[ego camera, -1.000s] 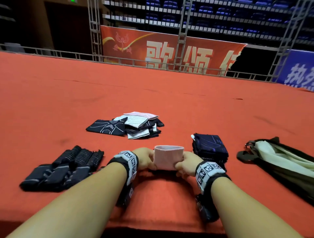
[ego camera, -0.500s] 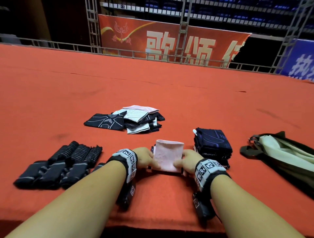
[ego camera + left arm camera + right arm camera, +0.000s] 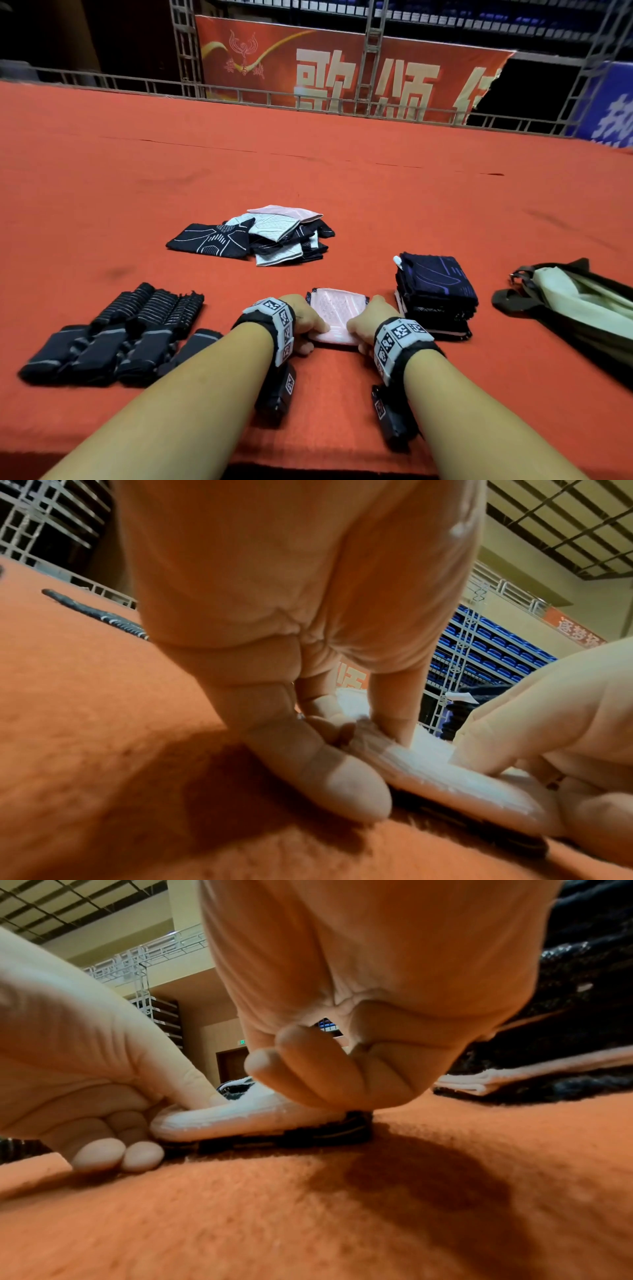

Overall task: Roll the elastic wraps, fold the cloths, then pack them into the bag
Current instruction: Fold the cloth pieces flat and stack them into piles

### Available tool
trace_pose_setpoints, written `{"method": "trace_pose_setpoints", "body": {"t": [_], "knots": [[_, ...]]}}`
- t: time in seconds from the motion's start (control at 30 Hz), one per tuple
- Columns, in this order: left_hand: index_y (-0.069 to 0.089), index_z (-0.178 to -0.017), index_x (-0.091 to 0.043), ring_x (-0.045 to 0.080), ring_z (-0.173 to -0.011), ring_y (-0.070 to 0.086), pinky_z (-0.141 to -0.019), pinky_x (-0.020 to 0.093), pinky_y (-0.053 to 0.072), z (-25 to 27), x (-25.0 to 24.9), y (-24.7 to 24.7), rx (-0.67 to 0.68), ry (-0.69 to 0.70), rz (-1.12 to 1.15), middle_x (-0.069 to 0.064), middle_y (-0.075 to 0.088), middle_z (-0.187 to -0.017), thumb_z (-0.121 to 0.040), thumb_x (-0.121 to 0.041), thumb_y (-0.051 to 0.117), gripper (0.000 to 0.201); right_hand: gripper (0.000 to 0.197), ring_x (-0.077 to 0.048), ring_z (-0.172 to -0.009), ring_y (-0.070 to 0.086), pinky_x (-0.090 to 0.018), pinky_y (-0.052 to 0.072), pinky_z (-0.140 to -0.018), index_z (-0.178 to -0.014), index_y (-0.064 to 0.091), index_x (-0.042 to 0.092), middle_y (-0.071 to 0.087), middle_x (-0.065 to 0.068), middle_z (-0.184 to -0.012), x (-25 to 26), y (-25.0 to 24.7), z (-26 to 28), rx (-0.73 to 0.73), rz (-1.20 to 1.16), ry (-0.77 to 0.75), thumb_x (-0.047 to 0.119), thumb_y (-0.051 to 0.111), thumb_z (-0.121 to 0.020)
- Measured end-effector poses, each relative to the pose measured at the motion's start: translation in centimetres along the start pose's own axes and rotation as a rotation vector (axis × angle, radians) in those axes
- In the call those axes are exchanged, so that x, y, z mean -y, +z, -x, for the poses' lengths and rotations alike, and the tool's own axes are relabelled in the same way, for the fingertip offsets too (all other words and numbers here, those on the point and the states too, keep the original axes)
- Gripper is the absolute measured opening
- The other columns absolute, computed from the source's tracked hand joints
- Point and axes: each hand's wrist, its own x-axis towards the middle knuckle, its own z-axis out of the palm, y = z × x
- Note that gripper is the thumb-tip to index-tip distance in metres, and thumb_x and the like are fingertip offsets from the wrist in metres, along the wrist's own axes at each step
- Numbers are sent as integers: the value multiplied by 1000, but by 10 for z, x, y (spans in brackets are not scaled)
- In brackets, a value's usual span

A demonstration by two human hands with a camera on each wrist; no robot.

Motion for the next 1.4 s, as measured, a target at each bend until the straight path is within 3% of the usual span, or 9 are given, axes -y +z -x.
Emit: {"method": "trace_pose_setpoints", "body": {"t": [0.23, 0.43, 0.57, 0.67, 0.77, 0.93, 1.07, 1.23, 1.4], "knots": [[68, -75, 1, 23, -57, 67, -65, 31, 63, 1, 3, -5, 62, 11, 127, 10, 65, -59, -79, -1, 82, 15, 41, -33, -51, 70, -36, 54, -45, -120, 47, 8, 71, -21, -81, -2, -1, -5, 6, -62, 6, 19, 51, -81], [70, -84, 4, 23, -57, 65, -58, 28, 59, 8, -5, -12, 49, -5, 158, 14, 67, -74, -77, -4, 84, 18, 22, -30, -80, 72, -33, 55, -68, -94, 63, 5, 75, -14, -90, -5, -13, -2, 23, 27, -13, 23, 69, -82], [66, -97, 6, 22, -54, 62, -58, 29, 58, 11, -9, -14, -4, 30, 210, 18, 64, -83, -89, -2, 70, 11, 30, -24, -58, 57, -28, 45, -50, -92, 62, 2, 62, -11, -71, -12, -17, -5, 64, -107, 4, 22, 78, -77], [61, -85, -2, 22, -50, 61, -54, 31, 57, 11, -11, -15, -37, 152, 205, 18, 62, -76, -87, 8, 68, 12, 33, -24, -56, 56, -29, 45, -47, -94, 64, 1, 61, -11, -71, -15, -22, -8, 13, -221, -16, 22, 81, -74], [60, -89, -7, 23, -54, 64, -62, 40, 62, 7, -15, -15, -116, 322, 218, 17, 64, -78, -80, 8, 74, 22, 20, -25, -60, 58, -47, 59, -61, -76, 59, 13, 60, -7, -68, -15, -23, -12, -93, -326, -138, 18, 78, -74], [62, -113, -22, 22, -75, 66, -70, 36, 59, -1, -15, -10, -226, 357, -239, 5, 70, -96, -71, -5, 73, 46, 44, -27, -94, 65, -35, 54, -86, -117, 51, 23, 65, -6, -108, -15, -15, -14, -205, -185, -199, 20, 74, -79], [57, -133, -35, 27, -121, 51, -100, 36, 46, -4, -12, 1, -335, 492, -650, 4, 50, -128, -89, -24, 58, 46, 74, -25, -122, 58, -25, 44, -100, -154, 33, 30, 55, -5, -143, -18, -6, -17, -57, 80, -262, 14, 62, -88], [12, -161, -37, 36, -155, -7, -126, 49, 5, -21, -11, 18, -98, 441, -1005, 1, -4, -170, -105, -50, 30, 60, 66, -22, -135, 49, -22, 36, -108, -156, 33, 27, 47, -4, -153, -20, -5, -21, 60, 243, -295, 21, 58, -95], [-6, -158, -48, 36, -154, -14, -123, 56, -3, -27, 3, 28, -28, 255, -978, -13, -22, -166, -103, -61, 22, 63, 61, -24, -144, 39, -24, 31, -114, -159, 22, 31, 33, -6, -161, -23, -4, -27, 104, 316, -258, 30, 48, -104]]}}
